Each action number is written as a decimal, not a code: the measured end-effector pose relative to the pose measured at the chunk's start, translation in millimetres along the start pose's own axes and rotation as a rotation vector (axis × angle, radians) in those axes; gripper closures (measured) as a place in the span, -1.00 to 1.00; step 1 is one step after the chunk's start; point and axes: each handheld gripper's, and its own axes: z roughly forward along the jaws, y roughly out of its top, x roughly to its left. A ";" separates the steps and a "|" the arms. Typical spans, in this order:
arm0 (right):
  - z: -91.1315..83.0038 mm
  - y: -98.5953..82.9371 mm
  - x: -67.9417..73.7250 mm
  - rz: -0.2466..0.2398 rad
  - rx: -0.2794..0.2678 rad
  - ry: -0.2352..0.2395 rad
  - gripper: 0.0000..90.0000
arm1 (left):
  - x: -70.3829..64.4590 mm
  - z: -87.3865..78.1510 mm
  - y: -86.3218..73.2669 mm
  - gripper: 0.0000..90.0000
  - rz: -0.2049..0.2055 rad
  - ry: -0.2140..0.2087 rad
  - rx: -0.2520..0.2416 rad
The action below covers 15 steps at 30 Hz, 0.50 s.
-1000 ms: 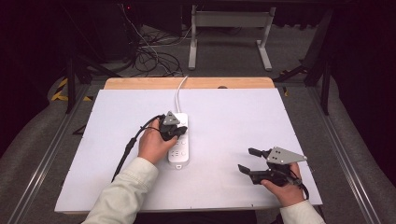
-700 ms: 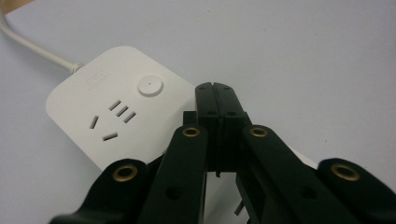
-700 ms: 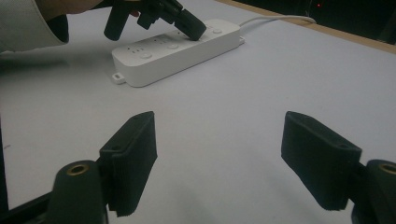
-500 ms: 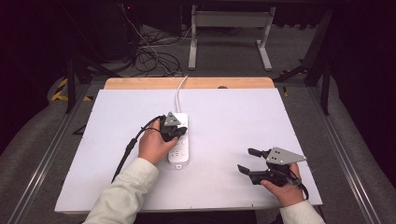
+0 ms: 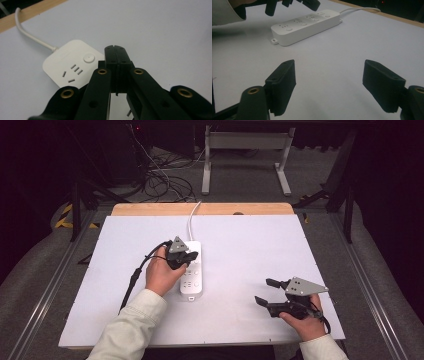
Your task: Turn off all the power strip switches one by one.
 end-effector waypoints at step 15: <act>-1.0 0.2 1.0 0.001 -0.004 0.000 -0.39 | -23.8 -29.7 -10.2 1.00 0.013 -0.144 -0.014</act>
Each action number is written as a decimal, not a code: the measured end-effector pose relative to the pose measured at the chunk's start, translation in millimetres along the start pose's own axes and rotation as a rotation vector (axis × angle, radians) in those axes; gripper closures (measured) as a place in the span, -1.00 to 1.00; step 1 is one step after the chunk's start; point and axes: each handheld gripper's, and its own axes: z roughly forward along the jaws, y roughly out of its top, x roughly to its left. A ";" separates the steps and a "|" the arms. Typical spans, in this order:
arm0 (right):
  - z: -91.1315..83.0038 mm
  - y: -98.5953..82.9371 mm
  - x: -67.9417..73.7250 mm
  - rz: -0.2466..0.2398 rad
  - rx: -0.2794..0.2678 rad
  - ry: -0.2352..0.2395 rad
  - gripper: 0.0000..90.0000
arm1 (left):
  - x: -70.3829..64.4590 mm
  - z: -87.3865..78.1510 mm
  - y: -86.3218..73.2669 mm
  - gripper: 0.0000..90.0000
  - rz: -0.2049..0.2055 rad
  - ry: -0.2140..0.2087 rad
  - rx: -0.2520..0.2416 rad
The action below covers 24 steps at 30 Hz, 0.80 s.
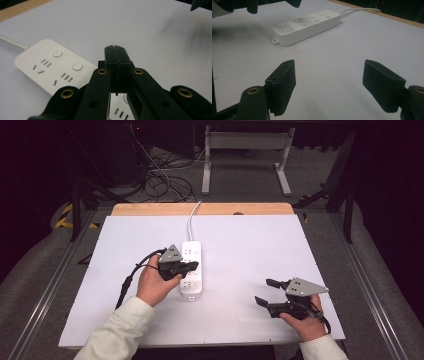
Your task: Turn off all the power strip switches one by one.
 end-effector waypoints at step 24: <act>-0.2 0.4 1.4 -0.008 0.001 0.002 -0.39 | 3.3 30.0 -11.2 1.00 0.072 0.073 0.125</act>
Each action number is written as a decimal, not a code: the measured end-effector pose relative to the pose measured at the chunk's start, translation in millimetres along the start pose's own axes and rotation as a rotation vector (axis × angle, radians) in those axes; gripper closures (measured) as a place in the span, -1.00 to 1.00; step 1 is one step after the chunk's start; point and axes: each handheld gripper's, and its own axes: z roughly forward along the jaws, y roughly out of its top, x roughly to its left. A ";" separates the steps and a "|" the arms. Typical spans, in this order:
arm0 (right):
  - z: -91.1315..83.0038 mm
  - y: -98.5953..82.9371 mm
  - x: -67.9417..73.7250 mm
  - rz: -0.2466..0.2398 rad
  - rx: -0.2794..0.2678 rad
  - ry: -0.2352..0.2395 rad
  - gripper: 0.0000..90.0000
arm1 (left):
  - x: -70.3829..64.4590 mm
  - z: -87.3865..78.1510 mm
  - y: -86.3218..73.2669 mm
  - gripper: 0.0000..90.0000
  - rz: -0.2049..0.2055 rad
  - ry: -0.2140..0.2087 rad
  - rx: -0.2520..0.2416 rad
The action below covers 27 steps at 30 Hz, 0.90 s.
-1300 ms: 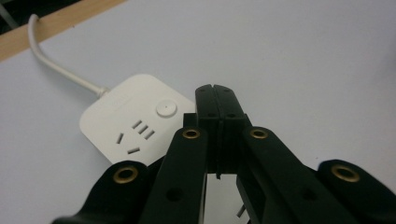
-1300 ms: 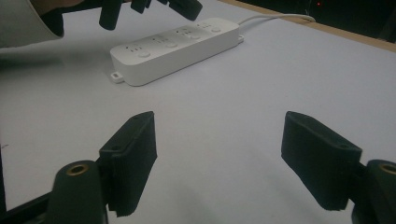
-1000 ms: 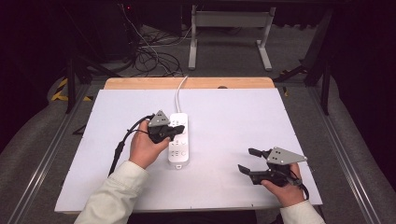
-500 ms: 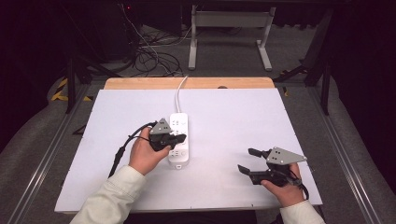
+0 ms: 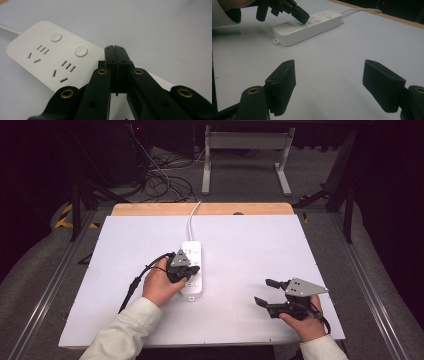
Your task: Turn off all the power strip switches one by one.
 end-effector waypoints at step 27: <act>0.3 -0.2 1.3 -0.003 0.000 0.005 -0.39 | 1.5 2.7 -1.6 1.00 -0.016 0.021 0.021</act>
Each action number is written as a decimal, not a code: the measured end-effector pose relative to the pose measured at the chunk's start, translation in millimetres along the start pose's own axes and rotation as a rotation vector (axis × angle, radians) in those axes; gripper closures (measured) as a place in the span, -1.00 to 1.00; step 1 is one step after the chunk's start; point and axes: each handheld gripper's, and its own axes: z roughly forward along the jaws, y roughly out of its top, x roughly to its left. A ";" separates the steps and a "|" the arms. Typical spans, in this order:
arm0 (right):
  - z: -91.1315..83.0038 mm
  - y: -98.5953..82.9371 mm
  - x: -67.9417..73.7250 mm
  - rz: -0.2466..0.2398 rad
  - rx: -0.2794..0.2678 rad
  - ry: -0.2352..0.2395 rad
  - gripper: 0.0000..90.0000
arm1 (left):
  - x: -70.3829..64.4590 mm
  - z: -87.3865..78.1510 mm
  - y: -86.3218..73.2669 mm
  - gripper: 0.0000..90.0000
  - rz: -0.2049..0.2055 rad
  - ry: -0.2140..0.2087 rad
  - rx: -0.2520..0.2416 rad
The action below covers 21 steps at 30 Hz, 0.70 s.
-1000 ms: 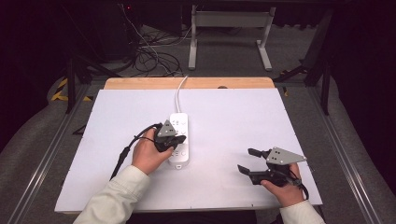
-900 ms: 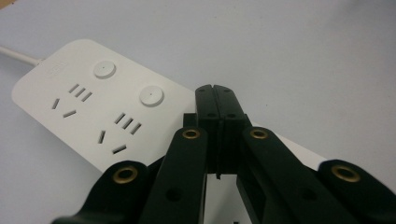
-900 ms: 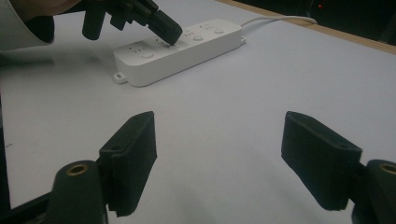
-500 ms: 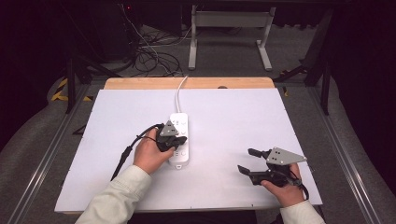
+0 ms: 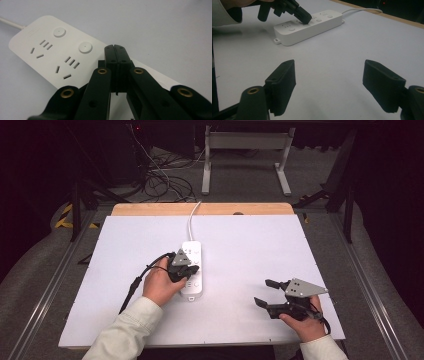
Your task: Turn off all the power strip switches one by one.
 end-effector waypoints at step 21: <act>0.0 -0.3 0.1 0.000 0.000 0.003 -0.39 | -2.9 1.7 0.6 1.00 -0.008 -0.019 -0.011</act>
